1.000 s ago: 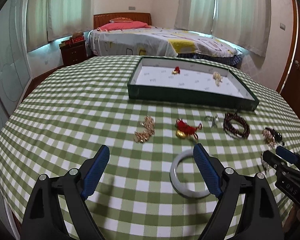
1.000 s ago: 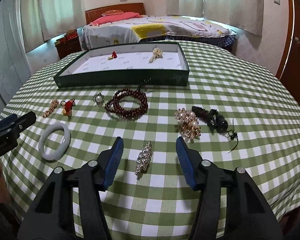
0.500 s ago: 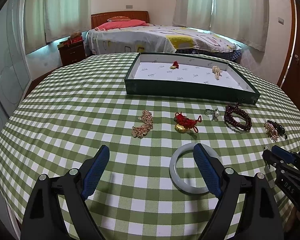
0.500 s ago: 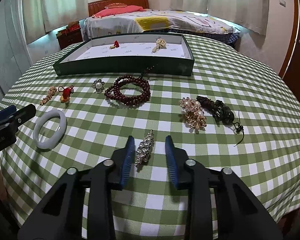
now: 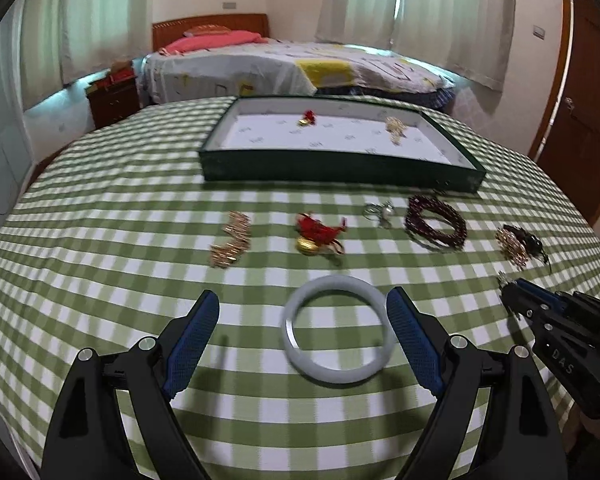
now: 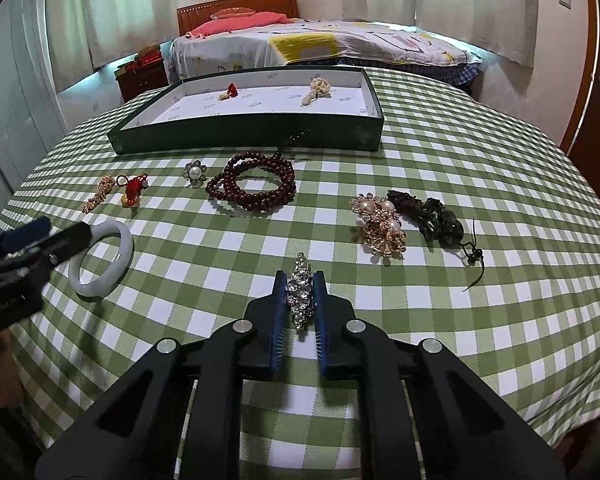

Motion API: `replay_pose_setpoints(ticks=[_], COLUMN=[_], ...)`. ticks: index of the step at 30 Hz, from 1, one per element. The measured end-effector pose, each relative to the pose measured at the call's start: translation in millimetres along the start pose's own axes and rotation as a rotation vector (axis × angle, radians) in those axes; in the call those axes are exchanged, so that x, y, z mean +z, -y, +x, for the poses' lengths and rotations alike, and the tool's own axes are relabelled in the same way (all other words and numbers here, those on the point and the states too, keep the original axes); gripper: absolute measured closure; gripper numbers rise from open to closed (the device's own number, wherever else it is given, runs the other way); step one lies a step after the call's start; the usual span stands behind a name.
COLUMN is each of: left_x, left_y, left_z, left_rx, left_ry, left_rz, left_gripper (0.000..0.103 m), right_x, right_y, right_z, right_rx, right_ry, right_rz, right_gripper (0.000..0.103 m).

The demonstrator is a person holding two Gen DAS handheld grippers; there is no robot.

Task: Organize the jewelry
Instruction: 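Close the right tool on the silver rhinestone brooch, then close the left tool on the white jade bangle while the right tool holds the brooch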

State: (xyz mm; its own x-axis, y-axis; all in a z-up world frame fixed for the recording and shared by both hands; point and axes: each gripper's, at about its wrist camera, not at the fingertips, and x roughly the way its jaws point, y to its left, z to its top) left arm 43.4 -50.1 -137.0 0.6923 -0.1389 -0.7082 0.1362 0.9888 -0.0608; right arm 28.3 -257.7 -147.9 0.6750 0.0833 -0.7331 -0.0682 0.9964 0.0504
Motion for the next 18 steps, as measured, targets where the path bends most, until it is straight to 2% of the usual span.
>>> replay_pose_setpoints(ticks=[9, 18], left_x=[-3.3, -6.5], left_y=[8.6, 13.4], left_z=[17.6, 22.7], left_rx=[-0.009, -0.002], left_ry=[-0.050, -0.056], left_rz=[0.021, 0.044], left_gripper=[0.020, 0.020], right_x=[-1.4, -1.7], right_y=[1.6, 1.1], right_z=[0.1, 0.5], right_rx=[0.014, 0.014], right_ry=[0.002, 0.003], right_rz=[0.011, 0.010], right_gripper=[0.090, 0.090])
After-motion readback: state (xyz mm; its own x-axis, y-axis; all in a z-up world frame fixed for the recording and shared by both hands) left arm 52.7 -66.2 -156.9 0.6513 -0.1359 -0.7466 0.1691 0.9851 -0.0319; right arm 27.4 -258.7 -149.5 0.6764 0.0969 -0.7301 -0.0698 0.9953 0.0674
